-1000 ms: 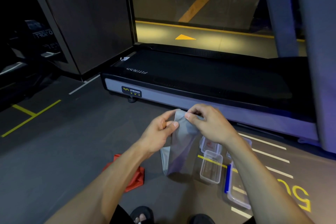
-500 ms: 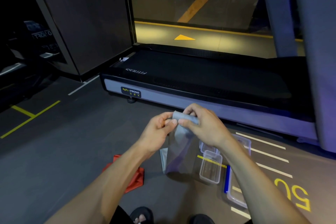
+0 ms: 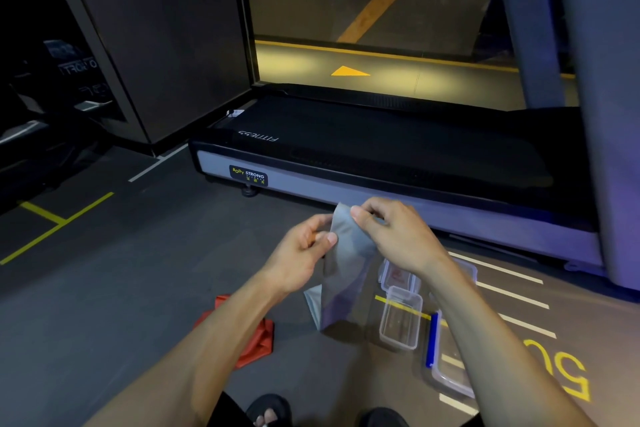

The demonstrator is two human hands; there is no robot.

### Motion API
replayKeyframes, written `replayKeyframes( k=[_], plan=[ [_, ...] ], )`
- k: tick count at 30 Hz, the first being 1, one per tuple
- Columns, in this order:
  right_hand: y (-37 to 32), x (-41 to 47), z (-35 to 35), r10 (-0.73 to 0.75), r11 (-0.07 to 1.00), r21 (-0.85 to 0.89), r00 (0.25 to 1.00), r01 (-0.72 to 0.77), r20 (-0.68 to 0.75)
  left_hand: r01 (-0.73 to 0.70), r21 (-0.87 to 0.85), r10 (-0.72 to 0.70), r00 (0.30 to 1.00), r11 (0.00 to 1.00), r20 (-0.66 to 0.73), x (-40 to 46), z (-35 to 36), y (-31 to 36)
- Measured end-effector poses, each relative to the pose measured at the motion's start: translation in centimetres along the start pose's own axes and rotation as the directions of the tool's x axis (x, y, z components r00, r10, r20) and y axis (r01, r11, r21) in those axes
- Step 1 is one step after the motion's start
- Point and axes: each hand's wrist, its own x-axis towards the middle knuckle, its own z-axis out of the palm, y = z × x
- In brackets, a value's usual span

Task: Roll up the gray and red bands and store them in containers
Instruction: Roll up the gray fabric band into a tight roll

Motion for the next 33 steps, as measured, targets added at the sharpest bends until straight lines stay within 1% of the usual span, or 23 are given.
replayKeyframes(
  k=[4,8,13,18,22,25,28,33],
  plan=[
    [-0.33,-0.05,0.16,-0.02,1.0,0.019,0.999,0.019,0.039,-0.024,0.043,0.025,1.0,0.999,-0.015,0.18,-0.09,-0.12],
    [-0.36,0.03,0.43,0.018,0.999,0.046,0.997,-0.021,0.075,-0.047,0.076,0.049,0.998,0.996,-0.031,0.48,-0.17,-0.35],
    [-0.19,0.05,0.77,0.058,0.994,0.09,0.992,-0.068,0.111,-0.045,0.057,0.048,0.998,0.997,-0.048,0.47,-0.04,-0.37],
    [0.08,-0.21,0.77,0.005,0.994,0.11,0.989,-0.021,0.145,-0.019,0.059,0.024,0.996,0.998,-0.081,0.14,0.05,0.2],
    [-0.01,-0.04,0.78,0.003,1.0,0.013,0.998,-0.004,0.068,0.011,-0.03,-0.013,0.998,0.999,-0.053,-0.07,0.1,0.32],
    [0.23,0.19,0.86,-0.001,1.0,0.003,1.0,0.001,0.01,0.02,-0.031,-0.021,1.0,0.999,-0.021,-0.1,0.01,0.22],
    [0.21,0.25,0.52,0.006,1.0,0.029,0.999,-0.005,-0.051,0.036,-0.025,-0.036,0.999,0.999,-0.004,-0.25,0.1,0.25],
    [0.39,0.29,0.24,0.007,0.998,0.063,0.999,-0.005,-0.033,0.022,0.007,-0.022,1.0,1.0,-0.011,-0.07,0.04,0.17]
  ],
)
